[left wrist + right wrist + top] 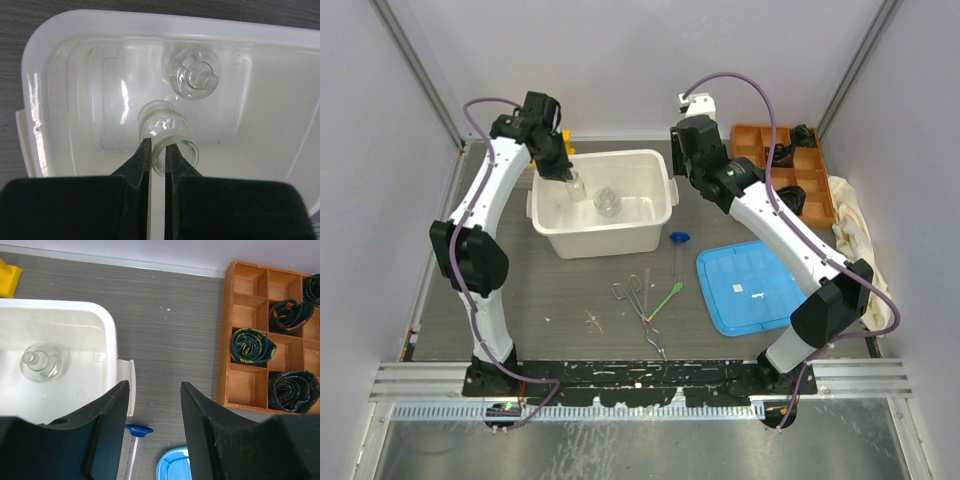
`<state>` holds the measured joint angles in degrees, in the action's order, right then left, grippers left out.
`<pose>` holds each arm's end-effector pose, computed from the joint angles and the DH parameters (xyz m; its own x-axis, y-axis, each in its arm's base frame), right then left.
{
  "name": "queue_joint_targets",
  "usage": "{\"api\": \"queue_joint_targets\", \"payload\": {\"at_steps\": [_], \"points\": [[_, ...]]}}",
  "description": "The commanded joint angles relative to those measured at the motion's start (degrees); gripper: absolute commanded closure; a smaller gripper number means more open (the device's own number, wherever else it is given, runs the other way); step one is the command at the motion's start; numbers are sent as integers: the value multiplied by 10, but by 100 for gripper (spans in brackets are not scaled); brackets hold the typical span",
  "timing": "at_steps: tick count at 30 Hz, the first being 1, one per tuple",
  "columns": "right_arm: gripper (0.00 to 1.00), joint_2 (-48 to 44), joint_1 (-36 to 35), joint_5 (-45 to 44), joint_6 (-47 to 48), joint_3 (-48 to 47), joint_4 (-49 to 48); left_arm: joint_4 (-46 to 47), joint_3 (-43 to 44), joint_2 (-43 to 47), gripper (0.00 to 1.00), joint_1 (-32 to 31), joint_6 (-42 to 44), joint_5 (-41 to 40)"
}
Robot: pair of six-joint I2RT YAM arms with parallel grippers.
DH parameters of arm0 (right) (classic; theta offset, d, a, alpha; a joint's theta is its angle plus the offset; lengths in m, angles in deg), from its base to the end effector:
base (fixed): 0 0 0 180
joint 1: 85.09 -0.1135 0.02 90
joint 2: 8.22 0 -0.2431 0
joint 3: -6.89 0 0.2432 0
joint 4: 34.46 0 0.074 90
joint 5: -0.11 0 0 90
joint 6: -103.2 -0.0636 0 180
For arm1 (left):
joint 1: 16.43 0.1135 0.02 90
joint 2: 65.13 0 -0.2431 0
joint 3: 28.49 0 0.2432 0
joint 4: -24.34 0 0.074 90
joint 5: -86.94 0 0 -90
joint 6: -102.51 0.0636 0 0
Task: Organize the chemistry lab equipment
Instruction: Place the chemistry item in the storage box.
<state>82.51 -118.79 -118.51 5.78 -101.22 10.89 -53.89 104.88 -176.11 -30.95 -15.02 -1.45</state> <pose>0.3246 0.1799 0.3683 -0.4044 -0.1334 -0.9048 -0.0836 0.9906 -0.1087 0.3956 -0.1043 0.3193 -0.8332 -0.2615 -0.4872 -0.1345 0.9505 -0.2802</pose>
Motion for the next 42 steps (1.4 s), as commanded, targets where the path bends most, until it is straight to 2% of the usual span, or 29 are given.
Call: {"api": "queue_joint_targets", "payload": {"at_steps": [1, 12, 21, 32, 42], "points": [[49, 11, 16, -1, 0, -25, -35, 49, 5, -9, 100, -2, 20, 1], [49, 34, 39, 15, -6, -8, -53, 235, -170, 22, 100, -2, 34, -56], [49, 56, 54, 20, -7, -24, -50, 304, -207, 15, 100, -2, 20, -31], [49, 65, 59, 20, -10, -34, -42, 315, -217, -12, 100, -2, 21, -25], [49, 64, 62, 18, -15, -36, -36, 262, -195, -49, 100, -2, 40, -34]]}}
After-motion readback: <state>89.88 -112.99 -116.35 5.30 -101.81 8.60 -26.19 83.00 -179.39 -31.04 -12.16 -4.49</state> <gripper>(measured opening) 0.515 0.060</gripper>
